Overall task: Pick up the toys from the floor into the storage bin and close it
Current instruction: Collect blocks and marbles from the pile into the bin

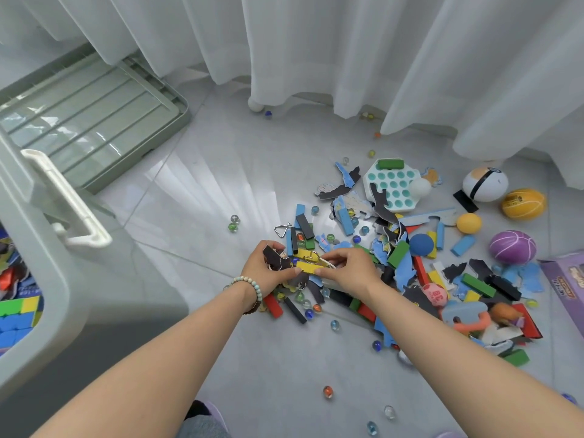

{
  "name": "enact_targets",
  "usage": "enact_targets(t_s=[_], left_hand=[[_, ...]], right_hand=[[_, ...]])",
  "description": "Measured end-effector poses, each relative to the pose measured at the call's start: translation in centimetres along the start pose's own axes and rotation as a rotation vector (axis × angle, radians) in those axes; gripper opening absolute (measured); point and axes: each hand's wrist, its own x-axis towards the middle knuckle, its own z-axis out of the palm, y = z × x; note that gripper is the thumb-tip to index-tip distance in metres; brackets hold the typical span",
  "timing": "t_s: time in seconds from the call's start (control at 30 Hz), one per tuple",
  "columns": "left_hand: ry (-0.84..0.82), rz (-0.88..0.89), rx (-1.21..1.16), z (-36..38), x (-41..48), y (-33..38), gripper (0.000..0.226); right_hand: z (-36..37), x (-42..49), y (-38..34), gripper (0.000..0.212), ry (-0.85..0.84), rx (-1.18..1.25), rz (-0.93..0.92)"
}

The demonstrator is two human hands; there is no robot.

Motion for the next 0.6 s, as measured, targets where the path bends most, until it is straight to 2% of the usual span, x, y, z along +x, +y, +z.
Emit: enact_targets(t_s=[0.27, 0.43, 0.6], left_hand=[[-0.015, -0.016, -0.099, 0.8, 0.3, -0.2, 0.047], [-0.024, -0.046, -0.221, 1.2, 0.5, -0.2, 0.043], [-0.052, -0.097, -0.35, 1.5, 1.4, -0.1, 0.042]], right_hand=[[0.1, -0.1, 0.6, 0.02, -0.049, -0.041, -0.043], [0.0, 0.0, 0.6, 0.024, -0.077, 0.023, -0.027], [-0.8, -0.3, 0.6, 0.017, -0.138, 0.195, 0.0]])
